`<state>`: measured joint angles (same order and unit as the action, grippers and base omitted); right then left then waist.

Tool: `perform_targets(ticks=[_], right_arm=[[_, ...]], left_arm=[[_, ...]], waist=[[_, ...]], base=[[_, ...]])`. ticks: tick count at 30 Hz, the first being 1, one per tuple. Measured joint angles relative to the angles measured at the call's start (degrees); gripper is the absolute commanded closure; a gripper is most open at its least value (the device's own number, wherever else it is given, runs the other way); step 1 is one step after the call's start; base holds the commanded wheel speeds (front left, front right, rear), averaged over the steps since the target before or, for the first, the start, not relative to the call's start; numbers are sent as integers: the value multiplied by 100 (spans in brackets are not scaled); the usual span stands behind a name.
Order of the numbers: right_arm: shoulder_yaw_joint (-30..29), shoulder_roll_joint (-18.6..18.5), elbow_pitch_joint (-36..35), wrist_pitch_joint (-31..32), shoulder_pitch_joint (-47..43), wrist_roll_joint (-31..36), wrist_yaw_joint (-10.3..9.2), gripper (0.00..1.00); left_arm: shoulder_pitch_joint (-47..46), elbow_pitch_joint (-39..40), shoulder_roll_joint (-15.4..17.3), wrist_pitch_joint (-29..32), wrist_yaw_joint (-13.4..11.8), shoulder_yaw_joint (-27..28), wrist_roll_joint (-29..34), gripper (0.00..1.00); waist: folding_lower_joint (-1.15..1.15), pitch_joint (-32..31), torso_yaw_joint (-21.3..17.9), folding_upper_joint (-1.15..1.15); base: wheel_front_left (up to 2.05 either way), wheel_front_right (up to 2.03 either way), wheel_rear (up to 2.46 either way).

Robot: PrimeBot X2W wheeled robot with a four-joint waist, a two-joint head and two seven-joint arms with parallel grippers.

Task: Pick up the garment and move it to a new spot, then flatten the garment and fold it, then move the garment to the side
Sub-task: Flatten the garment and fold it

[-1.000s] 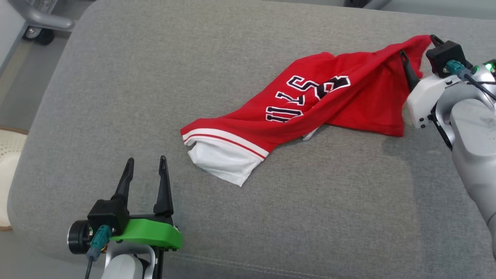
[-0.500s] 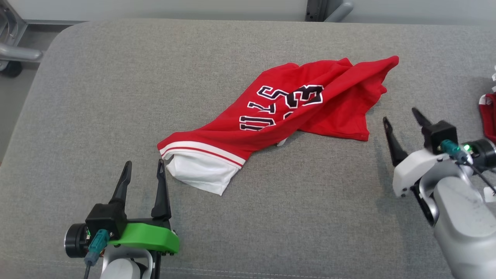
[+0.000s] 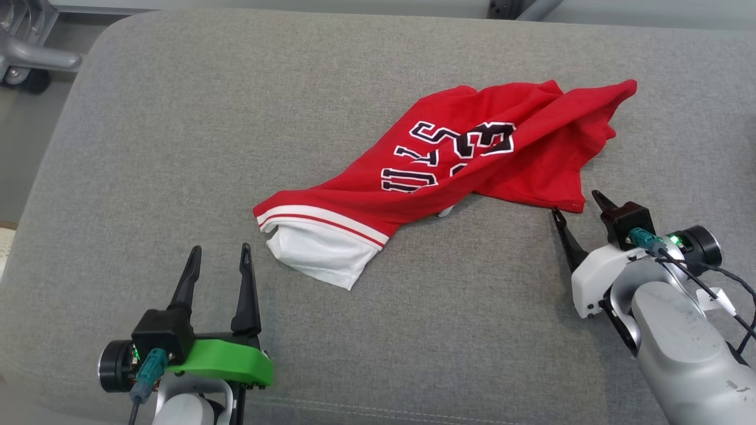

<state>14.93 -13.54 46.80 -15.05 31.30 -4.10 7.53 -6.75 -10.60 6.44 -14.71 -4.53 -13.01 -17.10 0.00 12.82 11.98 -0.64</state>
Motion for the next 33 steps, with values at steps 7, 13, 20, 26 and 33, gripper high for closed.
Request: perform_targets(ticks=[7, 13, 20, 26, 33], right_arm=[[174, -30, 525, 0, 310, 186, 0, 58], [304, -31, 744, -1, 371, 207, 0, 100], [367, -64, 672, -1, 336, 185, 0, 100], [213, -310, 198, 0, -106, 298, 1, 100], [-280, -630, -522, 0, -895, 573, 1, 100]], left_arm=[[-15, -35, 4, 0, -5, -2, -18, 0], [-9, -49, 15, -7, -48, 2, -34, 0], [24, -22, 44, -7, -59, -20, -34, 0], [119, -21, 83, 0, -79, -24, -52, 0], [171, 19, 138, 5, -113, -11, -102, 0]], waist=[[0, 57, 173, 0], [0, 24, 187, 0], [0, -61, 49, 0], [0, -186, -132, 0], [0, -281, -447, 0]], base=[[0, 0, 0], [0, 0, 0], [0, 0, 0], [0, 0, 0], [0, 0, 0]])
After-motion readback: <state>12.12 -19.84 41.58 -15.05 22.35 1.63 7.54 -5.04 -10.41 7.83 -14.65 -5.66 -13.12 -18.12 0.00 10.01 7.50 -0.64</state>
